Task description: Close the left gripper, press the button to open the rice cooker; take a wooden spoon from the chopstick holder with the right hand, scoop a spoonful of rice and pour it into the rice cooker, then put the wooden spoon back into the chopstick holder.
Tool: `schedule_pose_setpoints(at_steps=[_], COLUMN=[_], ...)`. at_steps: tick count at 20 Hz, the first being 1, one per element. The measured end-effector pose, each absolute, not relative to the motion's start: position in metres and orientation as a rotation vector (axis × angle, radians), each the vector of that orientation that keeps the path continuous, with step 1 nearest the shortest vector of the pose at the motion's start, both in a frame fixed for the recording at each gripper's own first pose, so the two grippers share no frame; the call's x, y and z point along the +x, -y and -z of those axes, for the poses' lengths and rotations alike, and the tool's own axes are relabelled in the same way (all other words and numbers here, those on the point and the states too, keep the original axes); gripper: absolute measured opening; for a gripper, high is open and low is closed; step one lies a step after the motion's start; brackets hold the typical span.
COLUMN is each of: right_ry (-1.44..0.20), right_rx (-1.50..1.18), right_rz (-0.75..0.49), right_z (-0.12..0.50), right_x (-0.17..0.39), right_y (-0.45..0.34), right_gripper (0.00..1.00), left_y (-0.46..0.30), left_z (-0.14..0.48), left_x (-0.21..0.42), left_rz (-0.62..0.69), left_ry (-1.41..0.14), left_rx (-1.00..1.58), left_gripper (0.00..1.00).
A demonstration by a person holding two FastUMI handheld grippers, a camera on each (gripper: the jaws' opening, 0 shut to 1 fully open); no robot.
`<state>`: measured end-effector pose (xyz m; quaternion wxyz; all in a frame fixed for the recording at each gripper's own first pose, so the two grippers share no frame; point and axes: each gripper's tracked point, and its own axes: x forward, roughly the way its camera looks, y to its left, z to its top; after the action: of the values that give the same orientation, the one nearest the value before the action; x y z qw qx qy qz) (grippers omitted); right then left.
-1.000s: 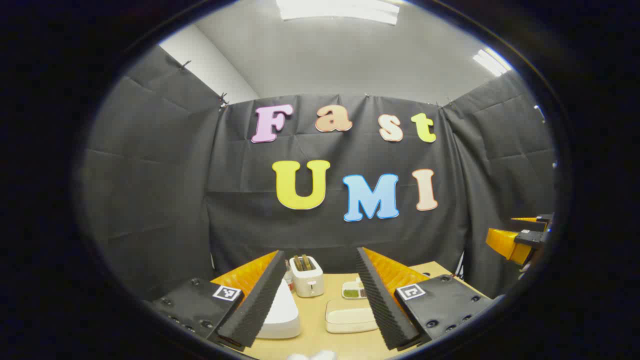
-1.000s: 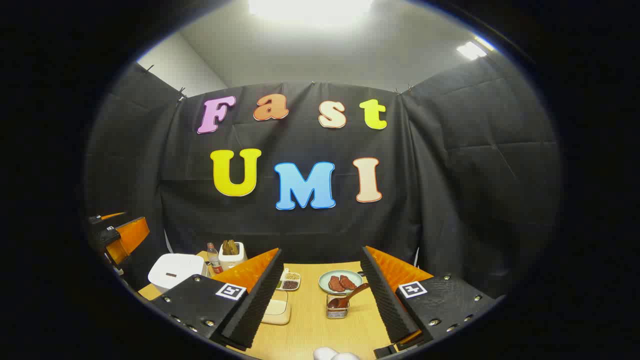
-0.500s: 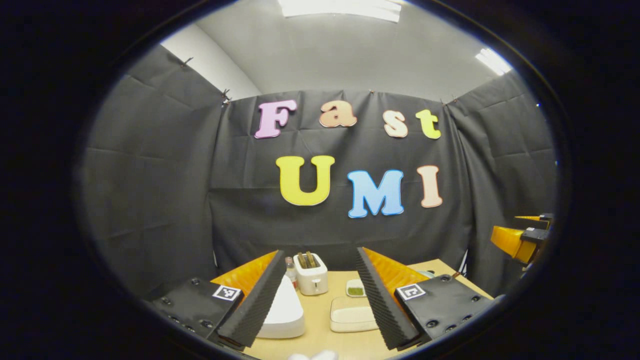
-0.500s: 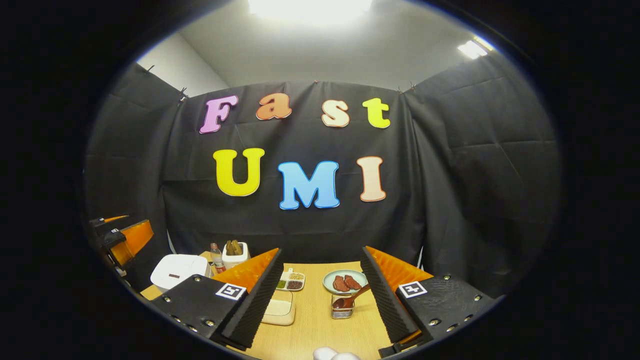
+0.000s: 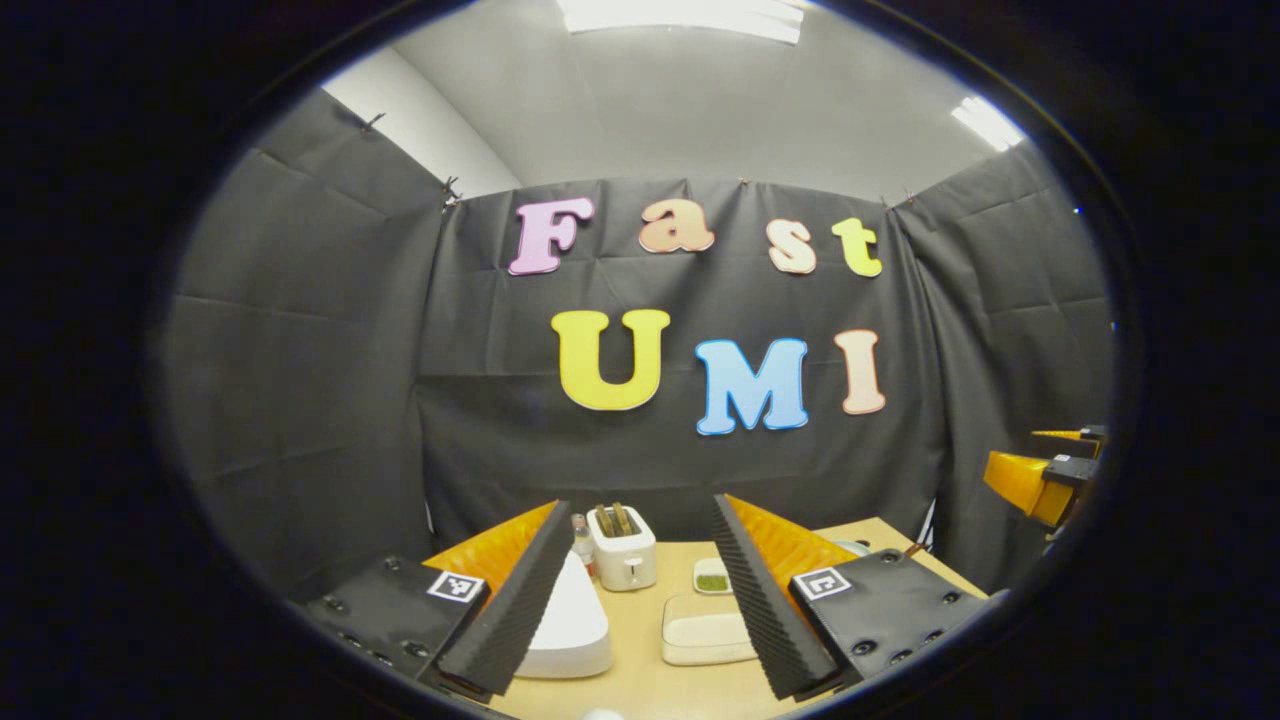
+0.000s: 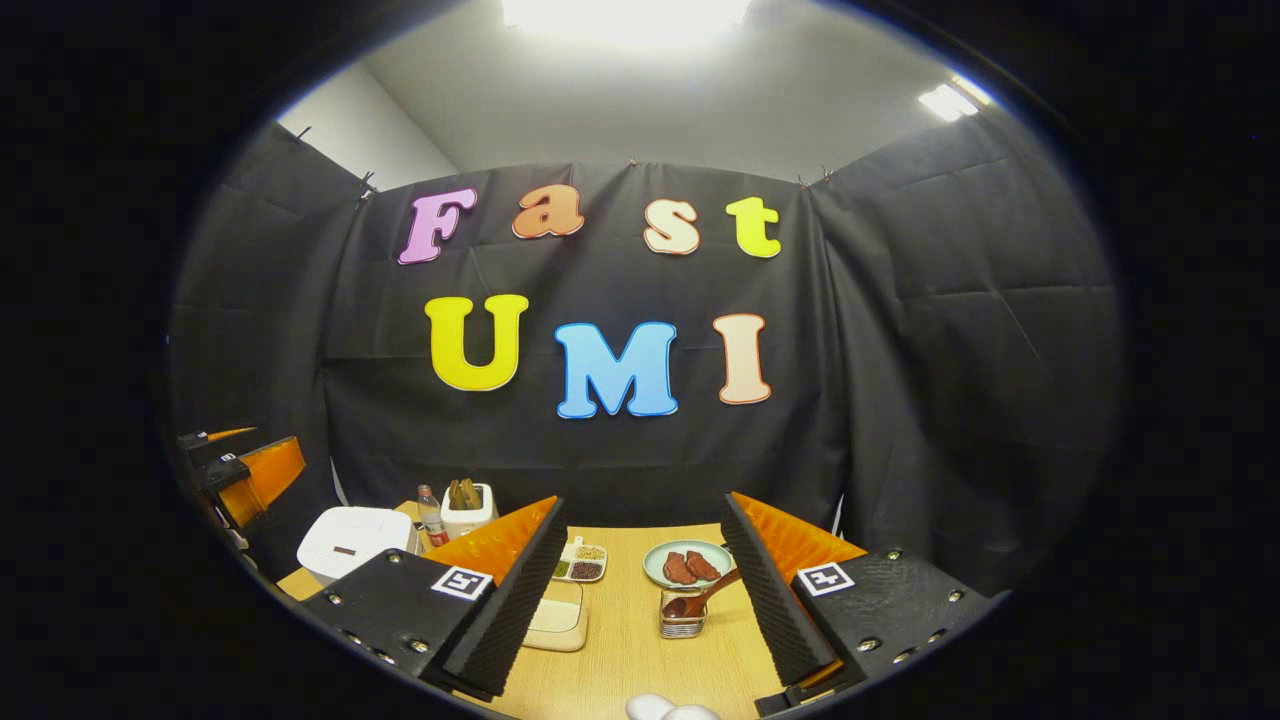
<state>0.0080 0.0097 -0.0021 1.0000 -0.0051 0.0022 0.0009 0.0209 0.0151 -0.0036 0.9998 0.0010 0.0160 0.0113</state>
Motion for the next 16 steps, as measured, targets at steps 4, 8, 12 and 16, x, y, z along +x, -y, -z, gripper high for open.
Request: schedule_pose_setpoints(at_steps=[4, 8, 12, 16], right_ry=[-0.014, -0.021, -0.035, -0.054], right_rx=[-0.003, -0.010, -0.016, -0.033], right_rz=[0.002, 0.001, 0.000, -0.005], right_z=[0.006, 0.008, 0.013, 0.019], right_x=[0.009, 0.010, 0.011, 0.015], right_y=[-0.008, -0.008, -0.008, -0.013], right_gripper=[0.95, 0.95, 0.95, 0.95], left_y=[-0.016, -0.014, -0.027, -0.066], left_z=[0.008, 0.017, 0.022, 0.051], left_x=[0.022, 0.027, 0.041, 0.079], left_rz=[-0.025, -0.022, -0.021, -0.092], left_ry=[-0.052, -0.093, -0.124, -0.184], left_rx=[0.012, -0.014, -0.036, -0.035], left_gripper=[0.57, 0.09, 0.09, 0.09])
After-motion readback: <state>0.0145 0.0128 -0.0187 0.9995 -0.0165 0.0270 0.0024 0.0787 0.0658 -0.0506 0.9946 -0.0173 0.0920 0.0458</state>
